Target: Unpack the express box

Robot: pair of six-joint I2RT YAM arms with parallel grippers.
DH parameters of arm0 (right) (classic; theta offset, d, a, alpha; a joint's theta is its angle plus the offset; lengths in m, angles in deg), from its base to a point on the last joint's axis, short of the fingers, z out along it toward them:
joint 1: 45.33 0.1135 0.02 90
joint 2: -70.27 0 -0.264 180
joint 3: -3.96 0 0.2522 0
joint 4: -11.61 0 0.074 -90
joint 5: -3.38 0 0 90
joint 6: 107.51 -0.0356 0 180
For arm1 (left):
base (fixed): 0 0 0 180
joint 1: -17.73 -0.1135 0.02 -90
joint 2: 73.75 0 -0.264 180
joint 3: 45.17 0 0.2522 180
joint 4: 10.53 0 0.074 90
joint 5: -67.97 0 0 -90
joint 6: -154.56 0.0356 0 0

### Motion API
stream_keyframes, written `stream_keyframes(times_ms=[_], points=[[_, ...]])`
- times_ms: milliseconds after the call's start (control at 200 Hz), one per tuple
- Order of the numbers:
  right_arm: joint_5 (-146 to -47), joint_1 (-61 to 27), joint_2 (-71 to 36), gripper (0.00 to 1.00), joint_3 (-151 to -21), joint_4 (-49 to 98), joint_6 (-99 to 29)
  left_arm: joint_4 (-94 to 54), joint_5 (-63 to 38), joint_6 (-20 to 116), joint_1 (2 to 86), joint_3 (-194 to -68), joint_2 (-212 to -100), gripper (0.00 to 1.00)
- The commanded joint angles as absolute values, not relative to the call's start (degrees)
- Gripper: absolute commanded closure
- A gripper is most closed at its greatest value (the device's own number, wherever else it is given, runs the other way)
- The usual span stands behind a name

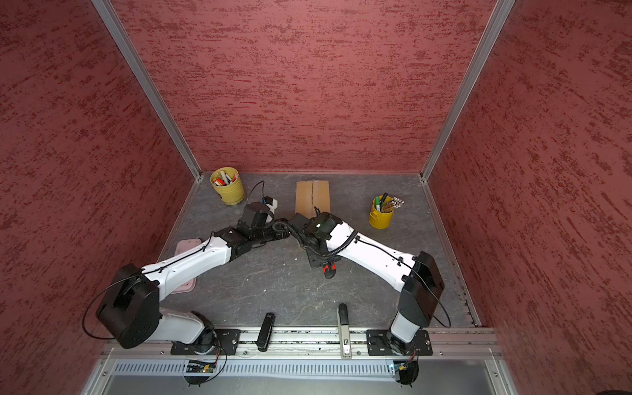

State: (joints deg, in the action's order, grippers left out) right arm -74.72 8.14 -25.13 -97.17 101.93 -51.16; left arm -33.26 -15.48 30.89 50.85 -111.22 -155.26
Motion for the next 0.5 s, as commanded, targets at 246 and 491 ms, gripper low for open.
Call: stream_keyframes(times_ms=[246,491], points=[[-79.3,8.9,-25.4,1.00,-98.6,94.3,-47.0,-30.5,-11.2,30.6,55.1,-111.4,-154.9,0.45],[-79.5,8.8,-25.5,1.00,-98.5,94.0,-46.8,-30.2,-11.8,30.0,57.4,-111.5,-155.3,0.45]])
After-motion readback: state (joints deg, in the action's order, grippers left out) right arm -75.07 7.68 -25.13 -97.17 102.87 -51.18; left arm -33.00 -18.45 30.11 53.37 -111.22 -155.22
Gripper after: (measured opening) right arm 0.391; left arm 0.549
